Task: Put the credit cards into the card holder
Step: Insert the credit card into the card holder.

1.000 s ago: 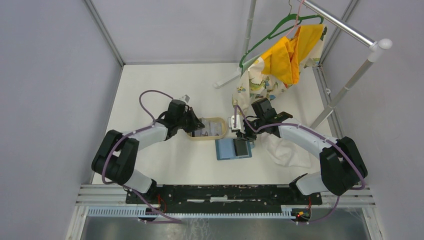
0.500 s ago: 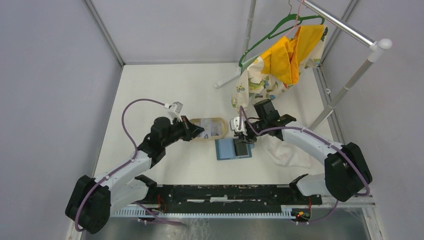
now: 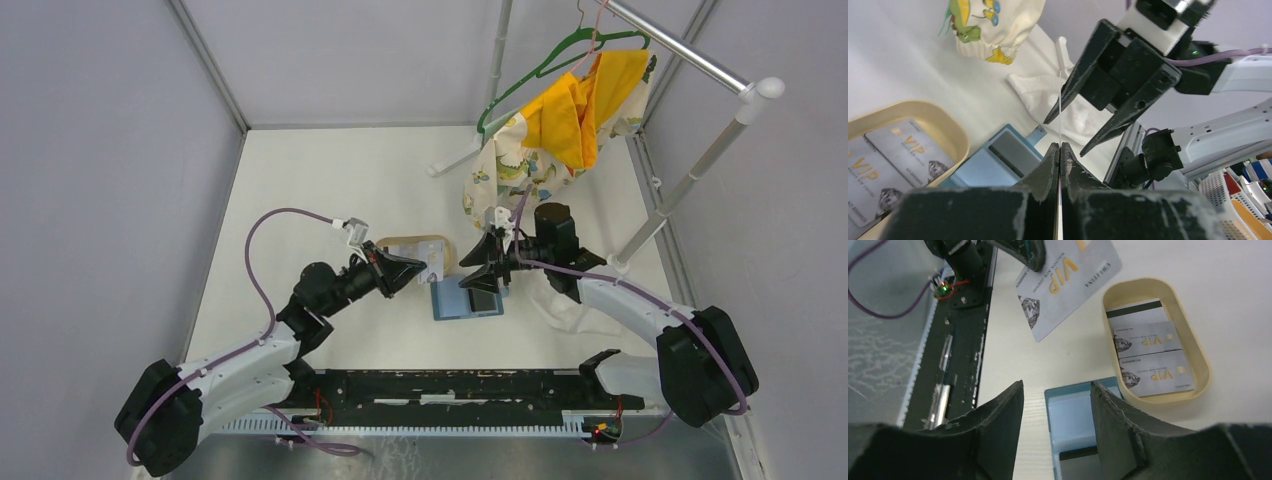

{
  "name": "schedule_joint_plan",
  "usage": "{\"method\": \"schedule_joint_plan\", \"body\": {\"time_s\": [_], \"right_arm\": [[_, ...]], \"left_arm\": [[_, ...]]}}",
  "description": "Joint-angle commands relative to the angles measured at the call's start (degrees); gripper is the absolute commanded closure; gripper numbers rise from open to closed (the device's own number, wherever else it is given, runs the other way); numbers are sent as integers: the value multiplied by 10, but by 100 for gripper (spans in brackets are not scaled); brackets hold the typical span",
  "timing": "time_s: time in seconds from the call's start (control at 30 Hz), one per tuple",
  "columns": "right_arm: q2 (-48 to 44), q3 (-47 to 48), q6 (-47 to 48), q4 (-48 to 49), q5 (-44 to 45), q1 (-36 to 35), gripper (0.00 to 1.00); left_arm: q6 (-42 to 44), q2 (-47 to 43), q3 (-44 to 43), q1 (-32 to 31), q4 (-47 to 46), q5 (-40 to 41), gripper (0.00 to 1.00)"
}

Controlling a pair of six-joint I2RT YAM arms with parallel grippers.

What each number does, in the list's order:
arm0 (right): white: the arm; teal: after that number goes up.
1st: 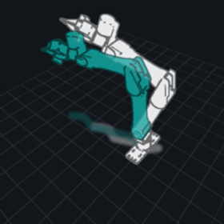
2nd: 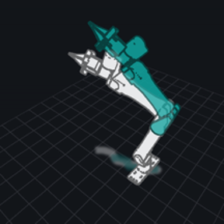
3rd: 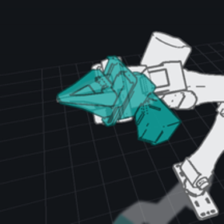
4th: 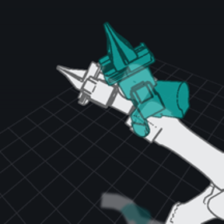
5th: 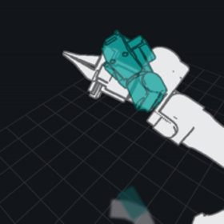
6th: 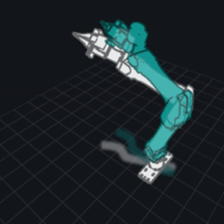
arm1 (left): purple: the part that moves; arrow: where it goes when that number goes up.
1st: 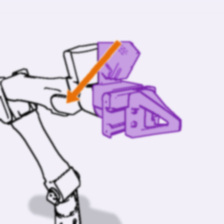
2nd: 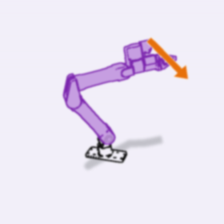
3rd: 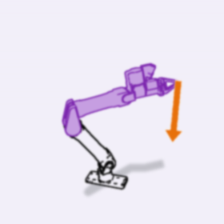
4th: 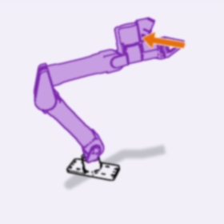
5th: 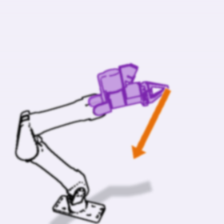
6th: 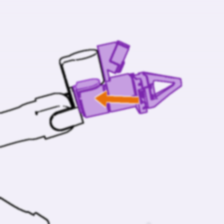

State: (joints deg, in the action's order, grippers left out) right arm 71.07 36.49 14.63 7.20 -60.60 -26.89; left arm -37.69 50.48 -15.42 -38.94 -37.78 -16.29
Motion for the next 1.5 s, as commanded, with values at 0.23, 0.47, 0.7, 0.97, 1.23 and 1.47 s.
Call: {"method": "schedule_joint_plan", "body": {"time_s": [0.23,0.47,0.7,0.97,1.23,1.47], "right_arm": [[-5,-90,-527,476,4,5,44],[-11,-100,-553,509,12,5,47],[-5,-100,-567,515,13,5,55],[-1,-94,-545,487,15,5,56],[-3,-98,-569,521,6,4,61],[3,-93,-558,508,4,5,65]], "left_arm": [[-12,30,-9,-53,-118,25,98],[-16,70,-17,-73,-147,16,98],[-17,90,-20,-85,-164,4,98],[-14,79,-18,-87,-162,3,98],[-13,95,-26,-88,-164,-21,98],[-19,109,-29,-89,-183,-44,98]]}}
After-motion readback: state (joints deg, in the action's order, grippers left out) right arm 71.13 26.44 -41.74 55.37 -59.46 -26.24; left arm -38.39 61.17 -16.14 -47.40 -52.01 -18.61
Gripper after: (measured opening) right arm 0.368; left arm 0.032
